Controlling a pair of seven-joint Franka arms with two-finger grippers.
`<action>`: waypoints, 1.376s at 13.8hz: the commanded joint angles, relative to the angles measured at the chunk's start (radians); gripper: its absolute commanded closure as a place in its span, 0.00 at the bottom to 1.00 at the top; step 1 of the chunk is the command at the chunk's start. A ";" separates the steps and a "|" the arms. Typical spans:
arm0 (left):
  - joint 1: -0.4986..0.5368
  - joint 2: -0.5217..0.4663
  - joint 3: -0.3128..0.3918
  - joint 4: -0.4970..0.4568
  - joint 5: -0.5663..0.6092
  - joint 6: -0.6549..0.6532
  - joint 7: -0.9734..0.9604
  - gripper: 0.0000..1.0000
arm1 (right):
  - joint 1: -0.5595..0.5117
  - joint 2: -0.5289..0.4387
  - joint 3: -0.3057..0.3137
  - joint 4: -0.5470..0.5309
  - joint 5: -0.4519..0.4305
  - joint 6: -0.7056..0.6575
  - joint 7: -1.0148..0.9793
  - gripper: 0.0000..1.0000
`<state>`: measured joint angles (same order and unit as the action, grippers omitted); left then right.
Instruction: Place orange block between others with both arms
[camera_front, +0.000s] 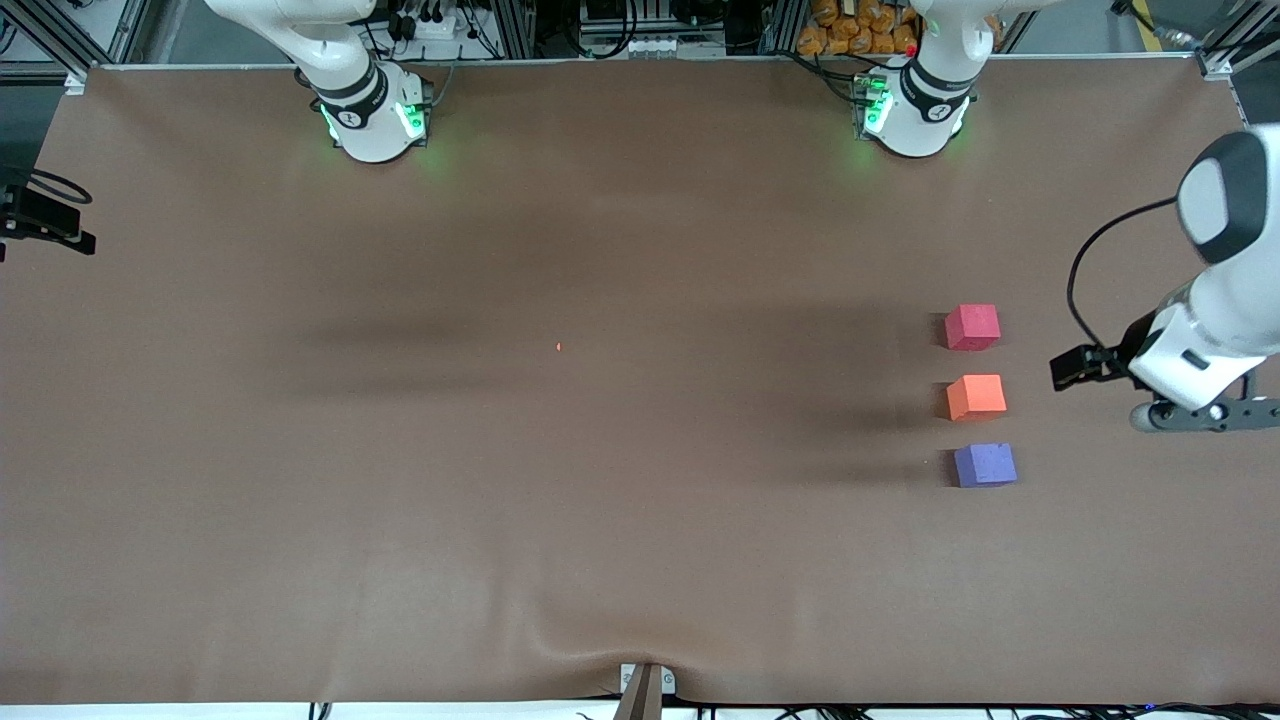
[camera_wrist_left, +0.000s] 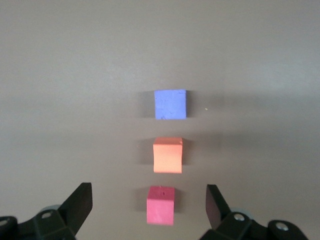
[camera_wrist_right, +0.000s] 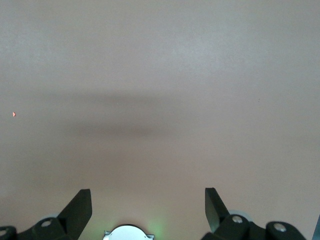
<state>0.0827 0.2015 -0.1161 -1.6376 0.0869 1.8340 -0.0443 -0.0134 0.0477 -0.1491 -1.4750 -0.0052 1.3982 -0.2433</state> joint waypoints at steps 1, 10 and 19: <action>-0.004 -0.002 -0.028 0.128 0.007 -0.164 0.009 0.00 | -0.005 -0.008 0.010 -0.007 -0.021 0.005 0.013 0.00; -0.003 -0.151 -0.048 0.163 -0.067 -0.309 0.011 0.00 | -0.008 -0.008 0.010 -0.007 -0.021 0.016 0.013 0.00; -0.057 -0.297 -0.027 0.035 -0.076 -0.340 -0.011 0.00 | -0.008 -0.008 0.010 -0.007 -0.021 0.016 0.013 0.00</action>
<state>0.0345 -0.0525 -0.1623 -1.5712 0.0300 1.4909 -0.0503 -0.0134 0.0477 -0.1497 -1.4764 -0.0052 1.4094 -0.2432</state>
